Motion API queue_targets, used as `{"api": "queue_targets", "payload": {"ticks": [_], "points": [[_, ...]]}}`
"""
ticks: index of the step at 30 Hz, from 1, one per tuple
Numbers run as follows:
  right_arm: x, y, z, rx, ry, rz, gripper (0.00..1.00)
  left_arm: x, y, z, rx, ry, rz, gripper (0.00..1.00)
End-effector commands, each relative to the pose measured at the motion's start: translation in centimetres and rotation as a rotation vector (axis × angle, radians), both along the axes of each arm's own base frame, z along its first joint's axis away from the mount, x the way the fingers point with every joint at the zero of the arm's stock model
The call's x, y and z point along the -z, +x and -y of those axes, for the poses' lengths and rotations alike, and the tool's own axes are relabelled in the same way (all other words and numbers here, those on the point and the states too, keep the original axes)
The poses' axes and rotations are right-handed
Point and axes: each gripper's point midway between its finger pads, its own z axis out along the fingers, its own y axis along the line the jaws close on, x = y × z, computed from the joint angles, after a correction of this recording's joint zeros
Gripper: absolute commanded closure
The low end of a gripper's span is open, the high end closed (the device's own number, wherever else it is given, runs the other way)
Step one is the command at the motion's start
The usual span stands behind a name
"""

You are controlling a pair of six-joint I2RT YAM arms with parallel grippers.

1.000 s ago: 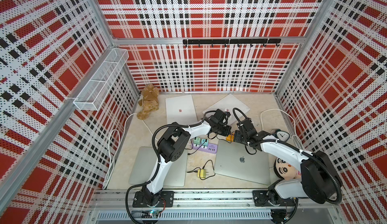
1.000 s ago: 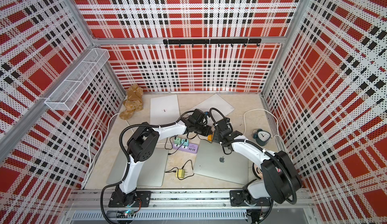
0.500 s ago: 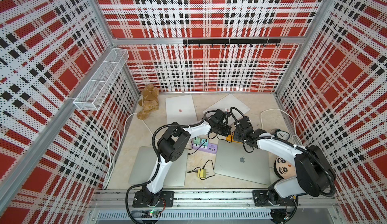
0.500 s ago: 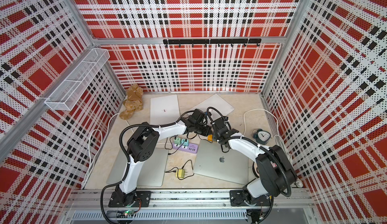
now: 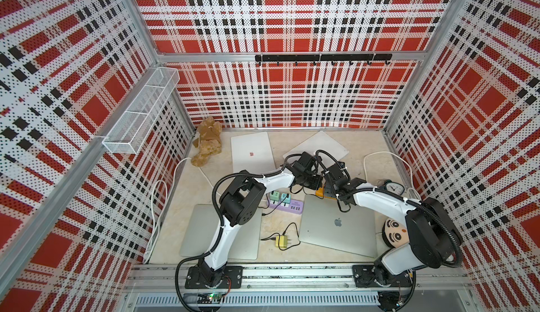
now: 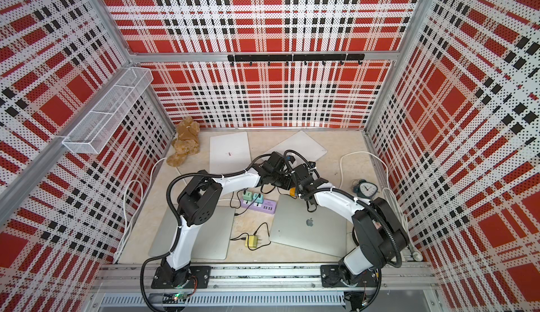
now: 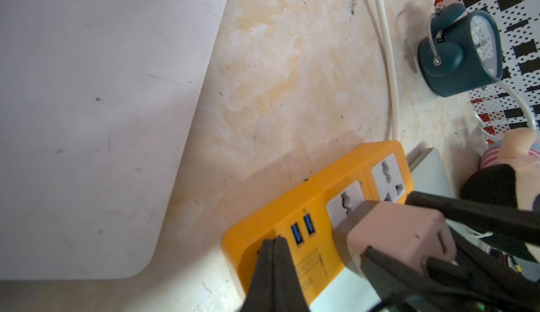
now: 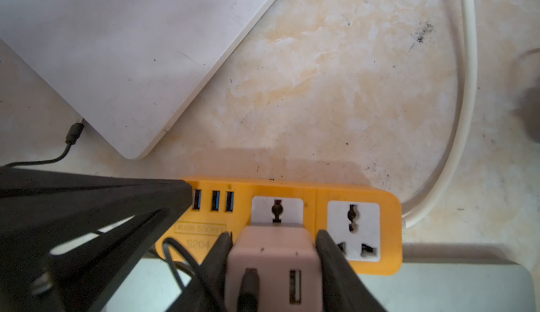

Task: Unplug the laptop charger
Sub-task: Remove the plug from the socket.

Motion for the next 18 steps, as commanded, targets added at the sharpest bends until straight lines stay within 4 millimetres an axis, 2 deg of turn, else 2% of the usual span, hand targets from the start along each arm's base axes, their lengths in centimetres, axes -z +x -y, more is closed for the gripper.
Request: {"api": "queue_targets", "payload": {"ticks": [1,18], "points": [[-0.8,0.3,-1.2,-0.001,0.044,0.026,0.59,4.8,-2.1,-2.3,-0.003,0.139,-0.085,1.0],[-2.8,0.2,-1.3,0.035,0.231,0.118,0.67,5.6,-2.4,-2.9,-0.005,0.159,-0.097,1.0]]}}
